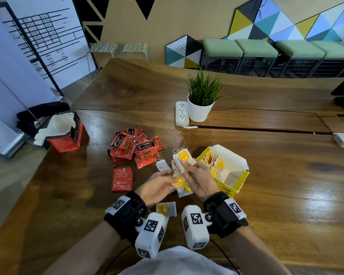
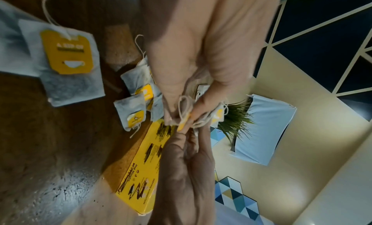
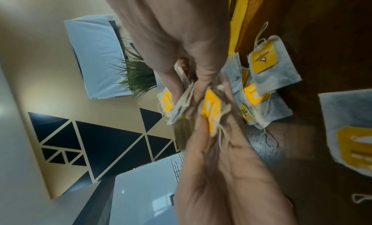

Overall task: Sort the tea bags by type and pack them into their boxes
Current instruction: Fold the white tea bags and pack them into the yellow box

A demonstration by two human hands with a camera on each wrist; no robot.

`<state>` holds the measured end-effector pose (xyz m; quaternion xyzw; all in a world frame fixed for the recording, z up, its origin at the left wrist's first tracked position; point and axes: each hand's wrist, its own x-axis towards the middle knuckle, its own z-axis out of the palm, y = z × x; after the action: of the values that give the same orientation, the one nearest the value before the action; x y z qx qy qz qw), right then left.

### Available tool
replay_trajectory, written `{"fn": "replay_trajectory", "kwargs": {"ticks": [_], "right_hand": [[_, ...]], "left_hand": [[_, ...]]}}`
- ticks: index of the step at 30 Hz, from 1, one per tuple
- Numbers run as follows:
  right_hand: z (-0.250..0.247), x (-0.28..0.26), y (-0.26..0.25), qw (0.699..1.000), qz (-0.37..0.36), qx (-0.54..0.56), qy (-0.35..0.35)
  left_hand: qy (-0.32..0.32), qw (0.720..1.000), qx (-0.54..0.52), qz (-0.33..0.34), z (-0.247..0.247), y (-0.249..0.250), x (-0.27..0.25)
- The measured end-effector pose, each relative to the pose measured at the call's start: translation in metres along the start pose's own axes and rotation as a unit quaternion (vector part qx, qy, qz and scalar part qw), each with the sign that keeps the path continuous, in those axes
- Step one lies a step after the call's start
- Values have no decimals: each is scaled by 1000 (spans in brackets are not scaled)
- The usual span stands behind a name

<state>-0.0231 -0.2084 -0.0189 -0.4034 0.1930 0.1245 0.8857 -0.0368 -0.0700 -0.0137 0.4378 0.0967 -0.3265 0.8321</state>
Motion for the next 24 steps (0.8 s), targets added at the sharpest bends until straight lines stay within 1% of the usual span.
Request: {"fn": "replay_trajectory", "kwargs": {"ticks": [2, 3, 5, 8, 9, 11, 13, 14, 15, 18, 19, 21, 22, 24], "right_hand": [[-1, -4, -2, 995, -60, -73, -12], [-1, -7, -5, 987, -99, -128, -24], [-2, -13, -11, 956, -162, -237, -58], [-5, -20, -18, 911, -212, -345, -76], [-6, -22, -19, 888, -240, -386, -72], [-9, -24, -19, 820, -307, -477, -78], [-14, -25, -16, 749, -362, -543, -116], [-18, -25, -14, 729, -374, -557, -134], [-22, -25, -13, 724, -376, -559, -145], [-29, -26, -15, 746, -354, -540, -163], [-31, -27, -16, 747, -350, -538, -173], [-33, -28, -17, 736, -359, -540, -197], [-33, -29, -17, 734, -358, -539, -206], [-32, -31, -19, 747, -342, -527, -220]], "left_hand": [[23, 1000, -3, -19, 0, 2, 1], [31, 999, -9, -29, -1, 3, 1], [34, 998, -20, -54, -3, 8, -1], [25, 996, -27, -76, -4, 17, -6], [26, 996, -18, -82, -3, 20, -6], [27, 995, 4, -97, -1, 26, -7], [15, 994, 13, -104, 2, 29, -7], [6, 994, 17, -106, 3, 30, -8], [-1, 994, 21, -107, 4, 32, -9], [-20, 994, 32, -100, 2, 33, -13], [-35, 994, 40, -96, 1, 34, -14], [-56, 993, 56, -84, 0, 36, -17], [-55, 993, 64, -78, -1, 36, -17], [-49, 993, 84, -65, -1, 38, -19]]}}
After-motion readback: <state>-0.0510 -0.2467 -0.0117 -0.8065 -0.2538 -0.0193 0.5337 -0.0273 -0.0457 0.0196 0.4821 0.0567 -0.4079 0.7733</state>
